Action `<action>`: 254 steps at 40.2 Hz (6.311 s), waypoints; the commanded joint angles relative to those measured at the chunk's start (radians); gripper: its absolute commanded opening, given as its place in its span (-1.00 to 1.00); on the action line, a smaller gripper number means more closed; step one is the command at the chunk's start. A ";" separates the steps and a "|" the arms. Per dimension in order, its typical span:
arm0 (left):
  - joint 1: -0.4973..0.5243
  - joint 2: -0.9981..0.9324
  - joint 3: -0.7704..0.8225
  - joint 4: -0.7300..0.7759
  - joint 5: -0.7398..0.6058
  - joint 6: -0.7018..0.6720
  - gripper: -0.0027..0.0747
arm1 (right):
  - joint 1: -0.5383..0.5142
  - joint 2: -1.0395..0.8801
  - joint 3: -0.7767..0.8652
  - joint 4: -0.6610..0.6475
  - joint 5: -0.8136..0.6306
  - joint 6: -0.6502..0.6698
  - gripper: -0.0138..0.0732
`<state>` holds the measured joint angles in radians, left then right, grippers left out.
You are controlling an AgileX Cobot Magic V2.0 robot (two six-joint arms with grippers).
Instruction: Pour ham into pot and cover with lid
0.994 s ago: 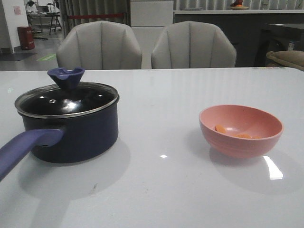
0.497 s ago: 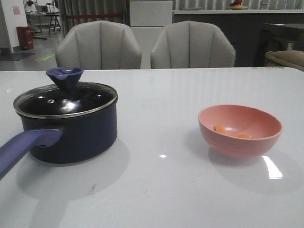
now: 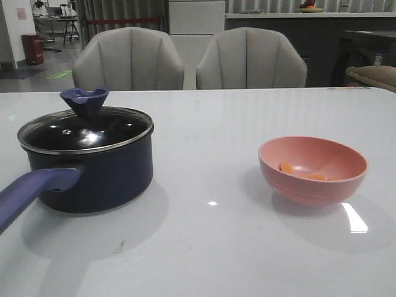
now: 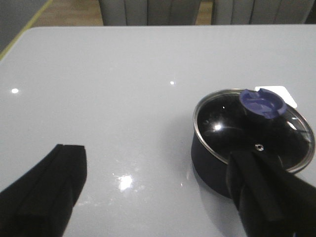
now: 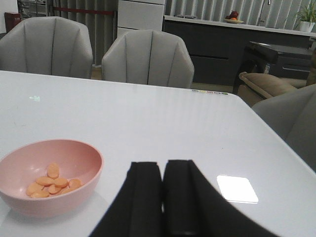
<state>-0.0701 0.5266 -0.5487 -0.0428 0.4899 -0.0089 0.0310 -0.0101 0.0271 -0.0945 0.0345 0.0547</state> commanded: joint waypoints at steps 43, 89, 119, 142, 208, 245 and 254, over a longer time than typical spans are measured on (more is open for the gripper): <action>-0.386 1.142 -0.992 0.143 0.467 -0.324 0.69 | -0.005 -0.020 -0.005 -0.010 -0.078 -0.006 -0.34; -0.384 1.277 -1.049 0.164 0.500 -0.424 -0.07 | -0.005 -0.020 -0.005 -0.010 -0.078 -0.006 -0.34; -0.061 1.002 -0.884 0.183 0.482 -0.222 -0.07 | -0.005 -0.020 -0.005 -0.010 -0.078 -0.006 -0.34; 0.186 1.070 -0.527 0.114 0.160 -0.132 -0.07 | -0.005 -0.020 -0.005 -0.010 -0.078 -0.006 -0.34; -0.018 0.045 -0.047 0.079 -0.168 -0.088 0.53 | -0.005 -0.020 -0.005 -0.010 -0.078 -0.006 -0.34; -0.134 -0.490 0.218 0.125 -0.195 -0.088 0.53 | -0.005 -0.020 -0.006 -0.010 -0.117 -0.006 -0.34; -0.138 -0.490 0.218 0.125 -0.197 -0.088 0.53 | -0.004 -0.007 -0.090 -0.009 -0.130 0.009 -0.34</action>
<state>-0.1963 0.0264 -0.3070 0.0802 0.3771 -0.0956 0.0310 -0.0101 0.0143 -0.0947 -0.0413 0.0547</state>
